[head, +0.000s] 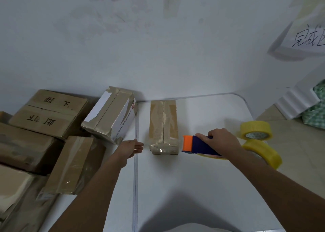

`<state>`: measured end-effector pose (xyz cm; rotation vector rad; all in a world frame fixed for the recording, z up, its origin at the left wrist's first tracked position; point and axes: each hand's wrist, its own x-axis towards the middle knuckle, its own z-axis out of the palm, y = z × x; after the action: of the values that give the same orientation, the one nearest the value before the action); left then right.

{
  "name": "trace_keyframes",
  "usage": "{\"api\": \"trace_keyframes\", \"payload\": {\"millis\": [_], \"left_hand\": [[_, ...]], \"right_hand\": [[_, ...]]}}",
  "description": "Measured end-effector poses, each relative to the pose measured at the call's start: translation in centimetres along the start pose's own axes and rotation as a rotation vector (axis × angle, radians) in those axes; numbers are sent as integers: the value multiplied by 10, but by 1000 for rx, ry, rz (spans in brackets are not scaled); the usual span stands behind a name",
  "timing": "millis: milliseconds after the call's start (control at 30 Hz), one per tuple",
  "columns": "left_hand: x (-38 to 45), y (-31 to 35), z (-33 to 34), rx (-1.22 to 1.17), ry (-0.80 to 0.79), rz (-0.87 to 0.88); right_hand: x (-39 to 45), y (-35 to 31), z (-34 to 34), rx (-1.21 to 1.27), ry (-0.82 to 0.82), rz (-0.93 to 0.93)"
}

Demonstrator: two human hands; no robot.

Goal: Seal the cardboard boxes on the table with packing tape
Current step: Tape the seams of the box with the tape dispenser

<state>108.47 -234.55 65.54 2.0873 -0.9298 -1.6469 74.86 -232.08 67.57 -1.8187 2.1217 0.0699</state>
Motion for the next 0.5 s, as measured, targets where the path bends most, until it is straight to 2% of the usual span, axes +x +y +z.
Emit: {"api": "trace_keyframes", "payload": {"millis": [133, 233, 333, 433, 500], "left_hand": [[0, 1, -4, 26, -56, -42], [8, -2, -10, 11, -59, 11], [13, -4, -15, 198, -6, 108], [1, -7, -10, 493, 216, 315], [-16, -6, -1, 665, 333, 631]], "right_hand": [[0, 0, 0, -4, 2, 3], [-1, 0, 0, 35, 6, 10], [-1, 1, 0, 34, -9, 19], [-1, 4, 0, 30, -17, 23], [0, 4, -1, 35, -22, 25]]}}
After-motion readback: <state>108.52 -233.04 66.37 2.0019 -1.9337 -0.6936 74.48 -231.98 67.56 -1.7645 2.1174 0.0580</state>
